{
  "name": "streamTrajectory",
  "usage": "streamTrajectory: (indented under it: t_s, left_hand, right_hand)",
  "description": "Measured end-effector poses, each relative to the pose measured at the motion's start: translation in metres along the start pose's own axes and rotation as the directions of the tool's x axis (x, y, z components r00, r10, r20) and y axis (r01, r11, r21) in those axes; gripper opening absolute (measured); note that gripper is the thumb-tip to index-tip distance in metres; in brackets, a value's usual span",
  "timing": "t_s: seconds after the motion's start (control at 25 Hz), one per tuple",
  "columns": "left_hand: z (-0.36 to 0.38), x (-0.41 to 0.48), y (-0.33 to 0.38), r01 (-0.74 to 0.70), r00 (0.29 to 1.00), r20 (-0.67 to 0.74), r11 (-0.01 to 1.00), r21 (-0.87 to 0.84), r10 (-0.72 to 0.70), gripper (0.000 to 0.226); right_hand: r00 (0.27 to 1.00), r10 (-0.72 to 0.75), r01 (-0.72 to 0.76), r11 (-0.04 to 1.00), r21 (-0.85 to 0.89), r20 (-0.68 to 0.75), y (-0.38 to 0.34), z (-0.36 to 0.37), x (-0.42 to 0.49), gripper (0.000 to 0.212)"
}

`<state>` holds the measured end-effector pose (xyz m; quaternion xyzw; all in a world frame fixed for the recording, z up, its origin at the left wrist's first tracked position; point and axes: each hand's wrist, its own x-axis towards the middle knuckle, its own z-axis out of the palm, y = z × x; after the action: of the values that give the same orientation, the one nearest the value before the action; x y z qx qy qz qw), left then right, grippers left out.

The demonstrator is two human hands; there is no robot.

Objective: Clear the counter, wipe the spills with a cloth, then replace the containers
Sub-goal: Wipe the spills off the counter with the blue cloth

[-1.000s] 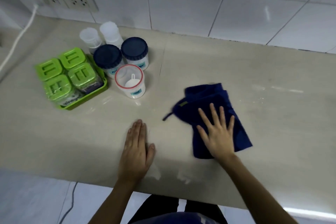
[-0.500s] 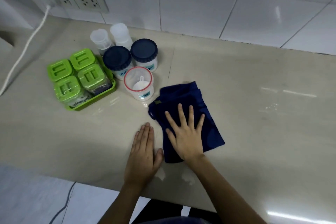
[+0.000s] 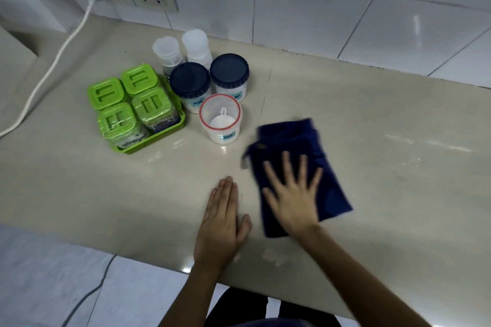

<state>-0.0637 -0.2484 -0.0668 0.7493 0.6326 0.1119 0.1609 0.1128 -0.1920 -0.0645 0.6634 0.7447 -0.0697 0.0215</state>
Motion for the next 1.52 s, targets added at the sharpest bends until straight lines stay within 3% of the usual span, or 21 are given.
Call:
streamTrajectory:
  t_s: [0.08, 0.2, 0.28, 0.44, 0.56, 0.64, 0.76, 0.92, 1.04, 1.16, 1.24, 1.32, 1.44, 1.52]
  left_hand:
    - [0.001, -0.001, -0.001, -0.002, 1.000, -0.009, 0.999, 0.035, 0.003, 0.059]
    - [-0.001, -0.002, 0.000, 0.029, 1.000, -0.009, 0.999, 0.035, -0.029, 0.061]
    - [-0.004, -0.001, 0.002, 0.023, 1.000, -0.015, 1.000, 0.020, -0.022, 0.064]
    - [-0.004, -0.001, 0.002, 0.014, 0.999, -0.033, 1.000, -0.024, -0.015, 0.064]
    - [-0.002, -0.002, 0.002, 0.019, 0.999, -0.042, 0.999, -0.028, -0.020, 0.063]
    - [-0.002, -0.001, 0.003, 0.009, 0.999, -0.037, 1.000, -0.014, -0.009, 0.063]
    - [-0.005, -0.001, 0.003, 0.024, 0.999, -0.021, 0.999, 0.033, -0.023, 0.064]
    - [-0.003, -0.002, 0.006, 0.037, 0.999, 0.010, 0.995, 0.097, -0.038, 0.066]
    - [-0.007, -0.004, 0.012, 0.012, 0.999, -0.050, 0.998, 0.066, -0.008, 0.066]
    - [0.007, 0.012, 0.066, -0.090, 0.994, -0.059, 0.995, -0.038, 0.088, 0.062]
    - [0.032, 0.032, 0.114, -0.181, 0.983, -0.007, 0.983, -0.030, 0.181, 0.060]
    - [0.053, 0.051, 0.148, -0.222, 0.974, 0.055, 0.974, 0.053, 0.219, 0.060]
    - [0.066, 0.058, 0.154, -0.196, 0.979, 0.082, 0.971, 0.140, 0.186, 0.060]
    - [0.065, 0.058, 0.153, -0.193, 0.980, 0.075, 0.970, 0.148, 0.183, 0.061]
  right_hand:
    - [0.989, -0.146, 0.146, 0.989, 0.016, 0.000, -0.048, 0.003, 0.006, 0.060]
    - [0.980, -0.197, 0.197, 0.980, 0.022, -0.025, -0.030, 0.001, 0.007, 0.057]
    - [0.993, -0.110, 0.110, 0.994, 0.012, -0.048, 0.025, 0.001, -0.006, 0.056]
    - [0.974, 0.227, -0.226, 0.973, 0.055, -0.010, 0.144, -0.008, -0.041, 0.060]
    - [0.944, 0.329, -0.329, 0.944, 0.029, 0.018, 0.145, -0.009, -0.041, 0.063]
    - [0.967, 0.257, -0.256, 0.966, 0.024, 0.001, 0.099, -0.006, -0.029, 0.063]
    - [1.000, -0.018, 0.019, 0.999, 0.034, -0.023, 0.016, 0.003, -0.019, 0.060]
    - [0.994, -0.095, 0.097, 0.994, 0.044, -0.048, 0.028, -0.001, -0.026, 0.057]
    - [0.989, 0.126, -0.120, 0.990, 0.070, -0.074, 0.128, 0.002, -0.057, 0.056]
    - [0.891, 0.452, -0.443, 0.887, 0.129, -0.051, 0.235, -0.006, -0.097, 0.061]
    - [0.827, 0.560, -0.554, 0.826, 0.109, -0.044, 0.249, -0.008, -0.099, 0.062]
    - [0.855, 0.516, -0.513, 0.856, 0.060, -0.053, 0.219, -0.009, -0.084, 0.062]
    - [0.976, 0.213, -0.212, 0.976, 0.046, -0.033, 0.167, -0.005, -0.073, 0.059]
    - [0.996, 0.089, -0.087, 0.994, 0.068, -0.027, 0.179, -0.008, -0.074, 0.056]
